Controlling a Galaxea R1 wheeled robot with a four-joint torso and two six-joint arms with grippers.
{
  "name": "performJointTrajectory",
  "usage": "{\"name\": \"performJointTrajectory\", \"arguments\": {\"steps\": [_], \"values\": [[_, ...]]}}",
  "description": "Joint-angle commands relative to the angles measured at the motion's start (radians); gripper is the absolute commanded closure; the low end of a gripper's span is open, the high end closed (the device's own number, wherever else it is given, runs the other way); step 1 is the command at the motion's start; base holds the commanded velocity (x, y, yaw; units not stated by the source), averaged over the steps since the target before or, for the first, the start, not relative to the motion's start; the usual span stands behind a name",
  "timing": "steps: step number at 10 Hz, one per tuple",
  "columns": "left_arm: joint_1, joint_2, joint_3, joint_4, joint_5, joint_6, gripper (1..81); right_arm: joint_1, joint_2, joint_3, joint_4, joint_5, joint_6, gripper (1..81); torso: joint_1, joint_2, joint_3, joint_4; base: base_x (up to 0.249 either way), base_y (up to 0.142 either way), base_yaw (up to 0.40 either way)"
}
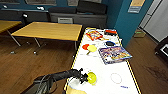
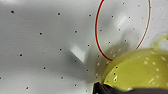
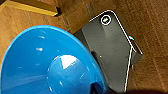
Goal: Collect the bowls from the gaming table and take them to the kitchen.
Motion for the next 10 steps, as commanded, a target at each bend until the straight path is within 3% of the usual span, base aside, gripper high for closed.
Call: {"name": "performJointTrajectory", "arguments": {"steps": [1,4,7,10], "values": [[-0.143,0.006,0.027,0.018,0.062,-0.003,81.1,0.031,-0.041,0.008,-0.018,-0.048,0.003,81.1,0.0,0.0,0.0,0.0,0.0,0.0,0.0],[-0.157,-0.011,0.048,0.022,0.067,0.0,81.1,0.033,-0.038,0.0,-0.016,-0.05,0.003,81.1,0.0,0.0,0.0,0.0,0.0,0.0,0.0],[-0.253,-0.103,0.296,0.023,0.064,-0.008,81.1,0.031,-0.029,-0.015,-0.013,-0.064,0.004,81.1,0.0,0.0,0.0,0.0,0.0,0.0,0.0],[-0.313,-0.172,0.435,0.022,0.064,-0.042,81.1,0.034,-0.02,-0.023,-0.013,-0.065,0.003,81.1,0.0,0.0,0.0,0.0,0.0,0.0,0.0]]}}
